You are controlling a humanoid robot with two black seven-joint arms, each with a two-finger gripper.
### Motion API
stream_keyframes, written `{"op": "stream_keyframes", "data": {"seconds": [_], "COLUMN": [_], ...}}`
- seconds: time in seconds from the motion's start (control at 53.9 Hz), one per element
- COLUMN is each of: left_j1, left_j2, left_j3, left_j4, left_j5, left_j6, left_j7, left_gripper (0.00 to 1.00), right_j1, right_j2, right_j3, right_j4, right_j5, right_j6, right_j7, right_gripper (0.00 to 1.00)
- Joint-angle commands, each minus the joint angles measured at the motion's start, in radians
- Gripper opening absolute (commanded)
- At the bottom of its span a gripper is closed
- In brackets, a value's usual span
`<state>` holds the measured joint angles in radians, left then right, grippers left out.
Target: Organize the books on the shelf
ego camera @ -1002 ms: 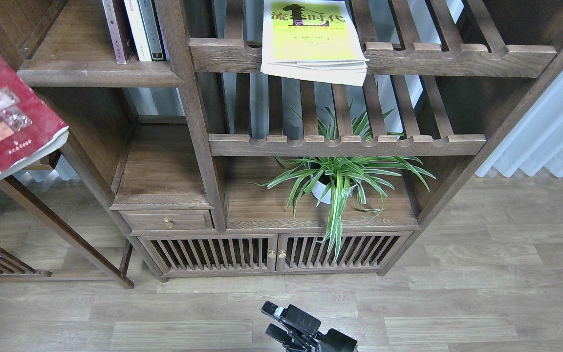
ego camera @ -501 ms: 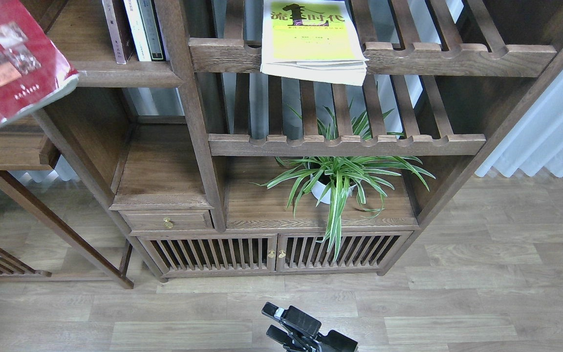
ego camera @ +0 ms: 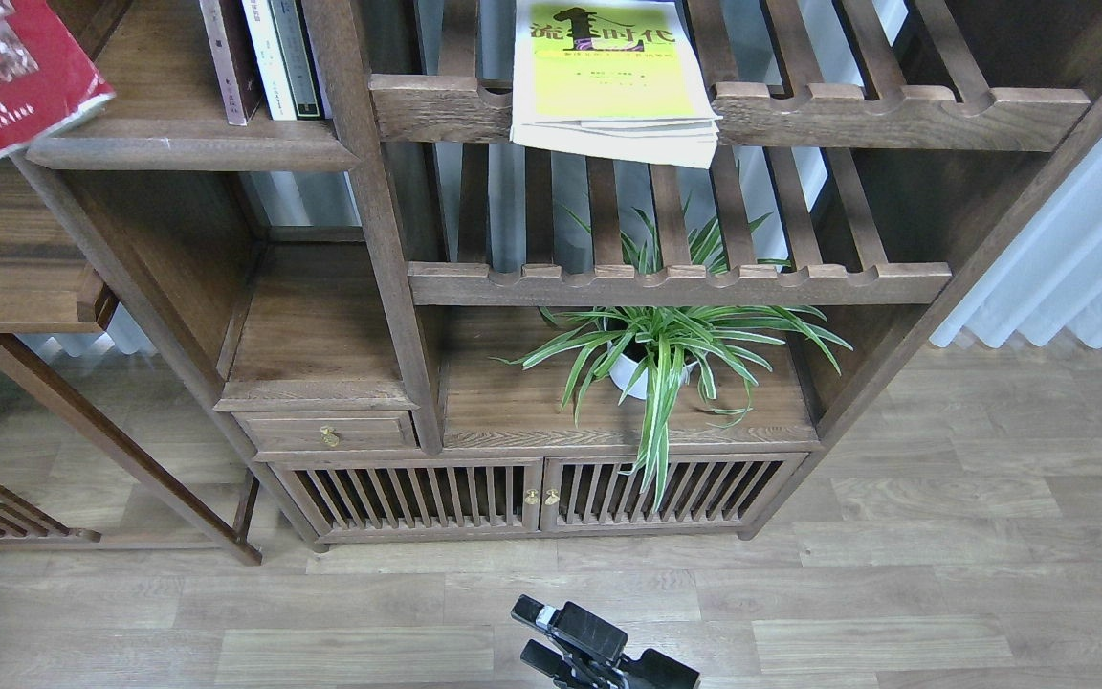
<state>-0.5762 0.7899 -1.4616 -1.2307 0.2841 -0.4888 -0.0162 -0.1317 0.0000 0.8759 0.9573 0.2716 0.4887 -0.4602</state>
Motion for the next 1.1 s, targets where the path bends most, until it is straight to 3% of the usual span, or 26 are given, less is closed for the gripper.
{"op": "stream_keyframes", "data": {"seconds": [0.0, 0.445, 0.65, 0.872, 0.928, 0.947, 1.077], "left_j1": [-0.091, -0.271, -0.343, -0.439, -0.452, -0.450, -0.452], "left_j2": [-0.001, -0.057, -0.138, -0.202, -0.219, -0.225, -0.230], "left_j3": [0.055, 0.109, 0.118, 0.132, 0.133, 0.135, 0.145], "left_j4": [0.025, 0.122, 0.152, 0.250, 0.269, 0.276, 0.301], "left_j5": [0.046, 0.283, 0.414, 0.500, 0.523, 0.538, 0.543], "left_j6": [0.000, 0.000, 0.000, 0.000, 0.000, 0.000, 0.000], "left_j7": [0.012, 0.001, -0.018, -0.067, -0.088, -0.125, -0.175], "left_gripper": [0.05, 0.04, 0.04, 0.04, 0.04, 0.04, 0.04], "right_j1": [-0.002, -0.006, -0.006, -0.006, -0.006, -0.006, -0.008], "right_j2": [0.000, 0.000, 0.000, 0.000, 0.000, 0.000, 0.000], "right_j3": [-0.001, 0.003, 0.002, 0.003, 0.003, 0.002, 0.005], "right_j4": [0.003, 0.008, 0.023, 0.023, 0.023, 0.024, 0.024], "right_j5": [0.000, 0.001, 0.000, 0.008, 0.008, 0.008, 0.009], "right_j6": [0.000, 0.000, 0.000, 0.000, 0.000, 0.000, 0.000], "right_j7": [0.000, 0.000, -0.002, 0.000, 0.000, 0.000, -0.002], "right_gripper": [0.99, 0.99, 0.99, 0.99, 0.99, 0.99, 0.99]}}
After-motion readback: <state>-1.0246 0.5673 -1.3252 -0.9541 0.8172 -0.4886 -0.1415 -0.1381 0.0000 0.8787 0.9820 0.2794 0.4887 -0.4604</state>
